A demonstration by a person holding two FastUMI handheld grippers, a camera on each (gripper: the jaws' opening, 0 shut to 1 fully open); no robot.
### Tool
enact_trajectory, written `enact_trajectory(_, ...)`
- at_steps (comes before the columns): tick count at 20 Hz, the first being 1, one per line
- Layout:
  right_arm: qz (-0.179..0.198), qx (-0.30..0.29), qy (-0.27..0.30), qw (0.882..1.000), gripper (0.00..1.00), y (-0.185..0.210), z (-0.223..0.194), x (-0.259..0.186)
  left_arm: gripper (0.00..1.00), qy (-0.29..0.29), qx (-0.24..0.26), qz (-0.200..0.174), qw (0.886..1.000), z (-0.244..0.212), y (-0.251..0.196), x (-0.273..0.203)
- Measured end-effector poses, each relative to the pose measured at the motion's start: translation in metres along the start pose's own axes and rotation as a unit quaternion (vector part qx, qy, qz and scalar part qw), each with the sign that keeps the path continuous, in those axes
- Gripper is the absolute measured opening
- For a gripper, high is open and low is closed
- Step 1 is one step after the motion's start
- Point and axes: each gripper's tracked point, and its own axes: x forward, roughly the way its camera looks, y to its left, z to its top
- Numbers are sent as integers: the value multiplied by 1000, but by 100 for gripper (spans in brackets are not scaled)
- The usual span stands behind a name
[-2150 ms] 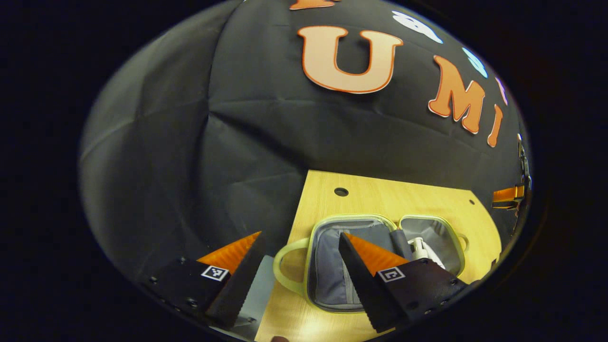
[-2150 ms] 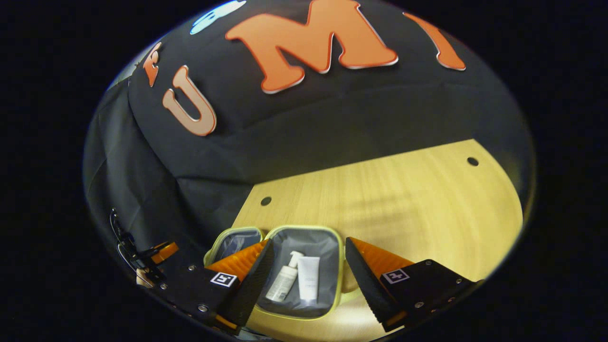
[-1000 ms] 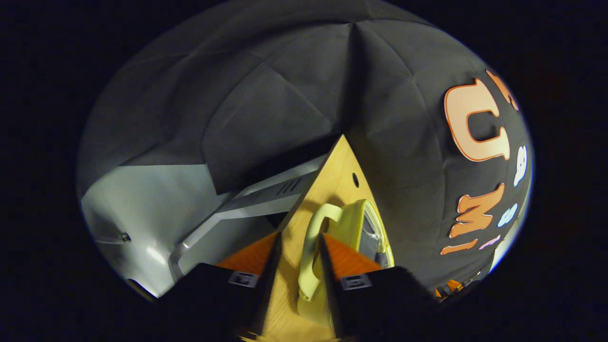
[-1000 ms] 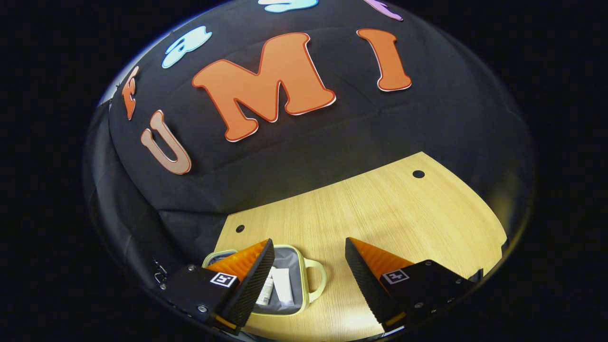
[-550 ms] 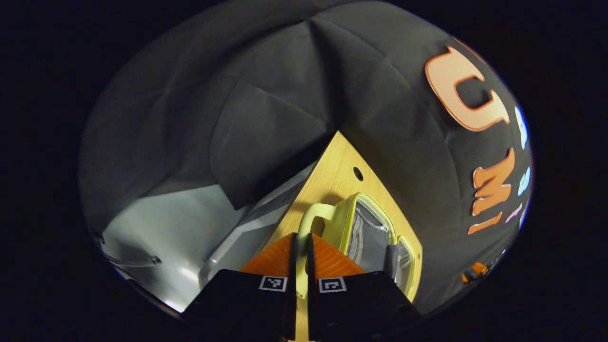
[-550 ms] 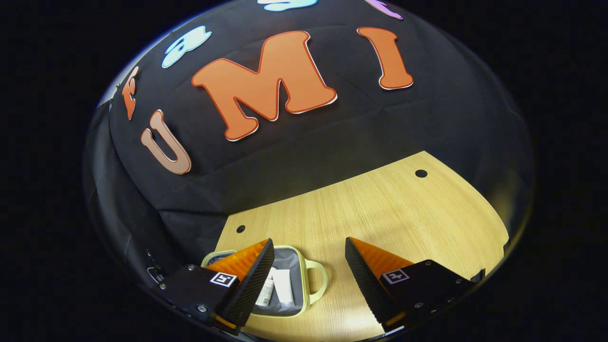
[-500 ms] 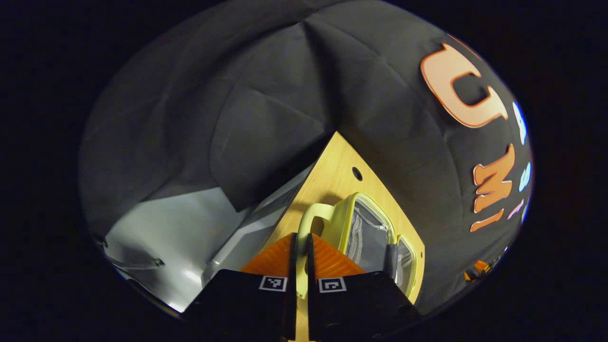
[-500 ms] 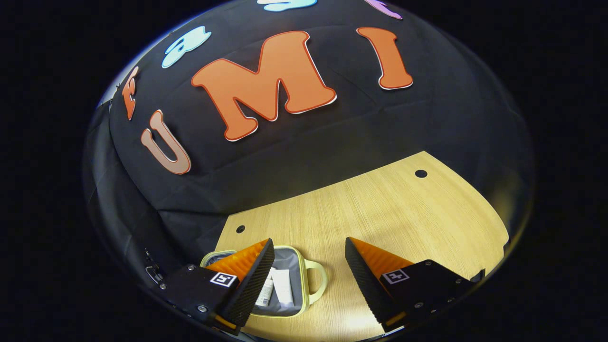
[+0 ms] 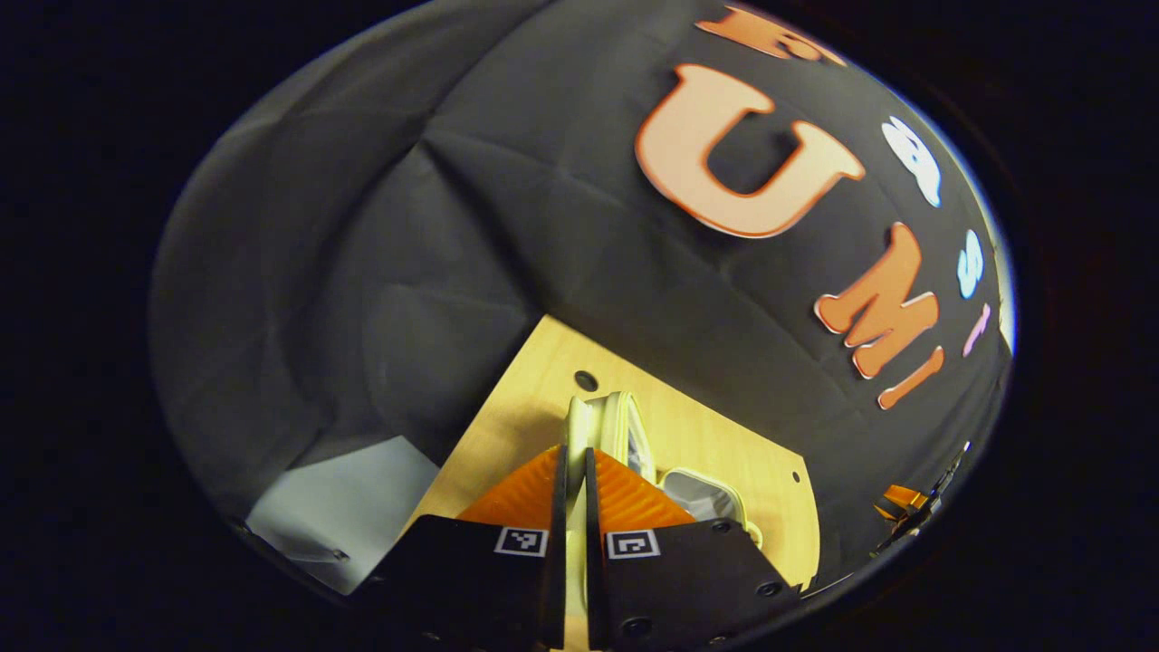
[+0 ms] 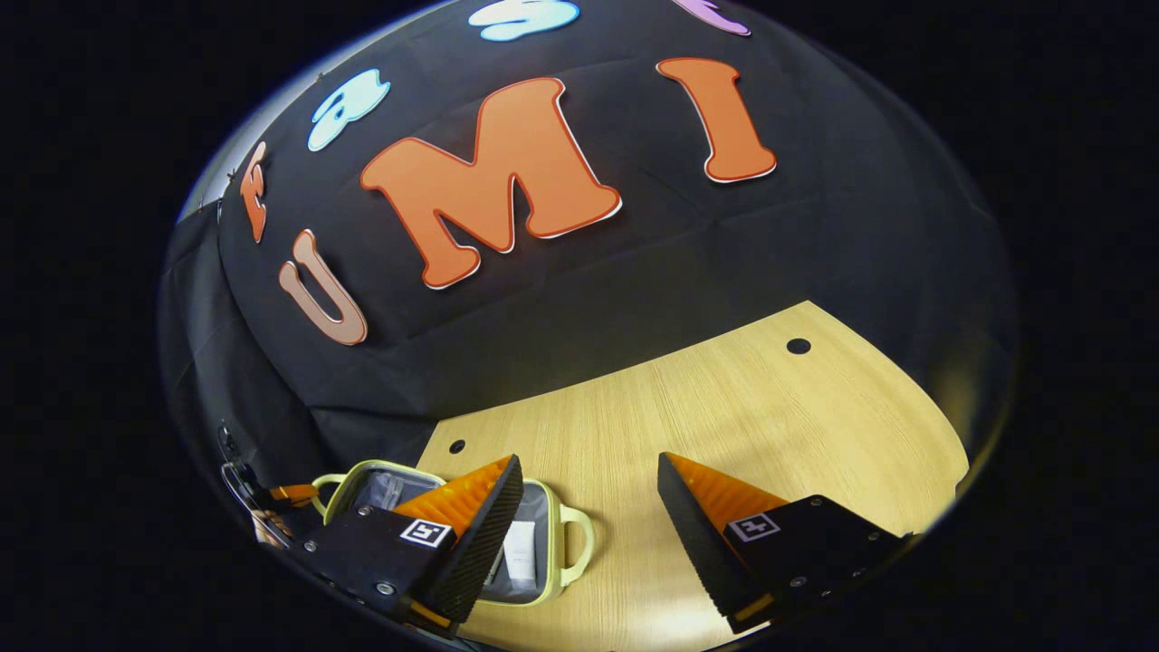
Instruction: First open the suitcase, pack the skin care products into it, and then close the suitcase.
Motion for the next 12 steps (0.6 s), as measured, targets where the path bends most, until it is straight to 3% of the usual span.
enact_trajectory(5,19,15,-2,1000,95,-46,12,-15,10,0,45,-24,999,9,-126,-22)
enact_trajectory(12,21,37,-7,999,95,-121,31,-34,10,11,130,-16,991,-31,-246,-8)
